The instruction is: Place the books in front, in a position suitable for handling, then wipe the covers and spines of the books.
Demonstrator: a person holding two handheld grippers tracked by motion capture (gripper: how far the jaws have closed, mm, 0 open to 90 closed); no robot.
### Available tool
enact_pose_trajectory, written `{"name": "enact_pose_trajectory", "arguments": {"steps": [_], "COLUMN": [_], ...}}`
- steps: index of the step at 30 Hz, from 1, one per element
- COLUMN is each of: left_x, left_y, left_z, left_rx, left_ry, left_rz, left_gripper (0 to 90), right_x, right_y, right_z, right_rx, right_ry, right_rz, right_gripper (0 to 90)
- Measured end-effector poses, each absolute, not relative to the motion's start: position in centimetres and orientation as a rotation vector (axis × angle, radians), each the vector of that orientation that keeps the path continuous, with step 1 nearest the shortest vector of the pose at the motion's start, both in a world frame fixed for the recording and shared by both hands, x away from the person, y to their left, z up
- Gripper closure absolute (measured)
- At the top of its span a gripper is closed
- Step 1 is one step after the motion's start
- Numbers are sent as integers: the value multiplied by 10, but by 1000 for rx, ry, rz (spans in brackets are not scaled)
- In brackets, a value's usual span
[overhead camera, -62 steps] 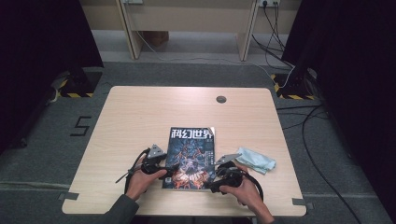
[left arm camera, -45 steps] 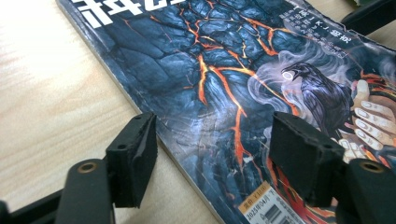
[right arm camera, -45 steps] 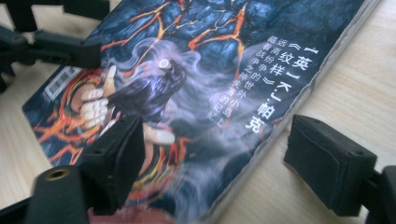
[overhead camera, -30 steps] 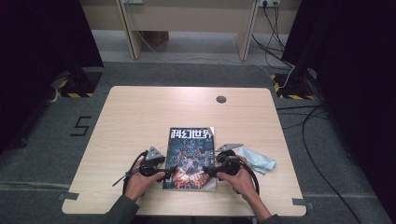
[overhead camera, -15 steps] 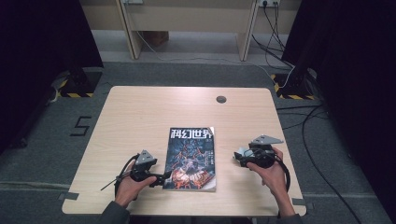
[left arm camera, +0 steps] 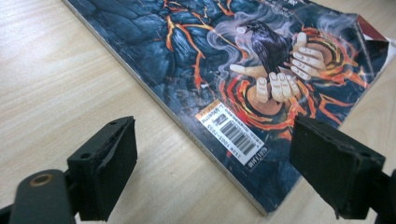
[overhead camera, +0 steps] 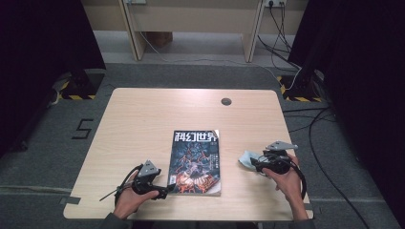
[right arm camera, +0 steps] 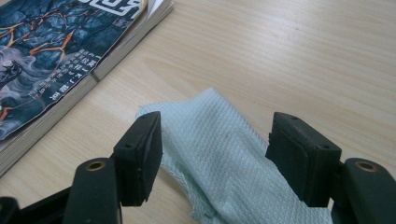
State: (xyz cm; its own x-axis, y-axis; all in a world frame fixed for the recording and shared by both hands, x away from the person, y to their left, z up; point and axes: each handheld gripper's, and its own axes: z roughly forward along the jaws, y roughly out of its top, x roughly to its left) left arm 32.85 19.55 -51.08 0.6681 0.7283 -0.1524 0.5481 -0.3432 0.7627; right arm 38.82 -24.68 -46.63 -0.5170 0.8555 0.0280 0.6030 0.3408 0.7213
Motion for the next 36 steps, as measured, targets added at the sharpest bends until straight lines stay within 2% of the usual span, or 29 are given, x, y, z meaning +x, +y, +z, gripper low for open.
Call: {"name": "enact_pose_trajectory", "arguments": {"steps": [13, 16, 28, 31, 33, 34, 35, 36], "left_x": [324, 325, 327, 327, 327, 327, 327, 327], "left_y": [193, 192, 189, 188, 187, 187, 187, 187], "left_z": [-512, -512, -514, -514, -515, -515, -514, -514], "left_rx": [2064, 2060, 2076, 2080, 2078, 2078, 2077, 2077], "left_ry": [1011, 1011, 1002, 997, 996, 996, 994, 994], "left_rz": [293, 326, 315, 315, 312, 312, 319, 319], "left_gripper": [152, 199, 200, 200, 200, 200, 201, 202], "right_x": [388, 389, 391, 390, 389, 389, 389, 389], "right_y": [-255, -256, -247, -244, -244, -244, -246, -246], "right_z": [-470, -474, -493, -494, -494, -494, -494, -494], "right_rx": [1291, 1293, 1228, 1193, 1141, 1141, 1129, 1129], "right_ry": [2306, 2324, 2431, 2428, 2412, 2412, 2396, 2396], "right_rz": [976, 963, 826, 787, 744, 744, 733, 733], "right_gripper": [374, 374, 363, 411, 515, 515, 581, 581]}}
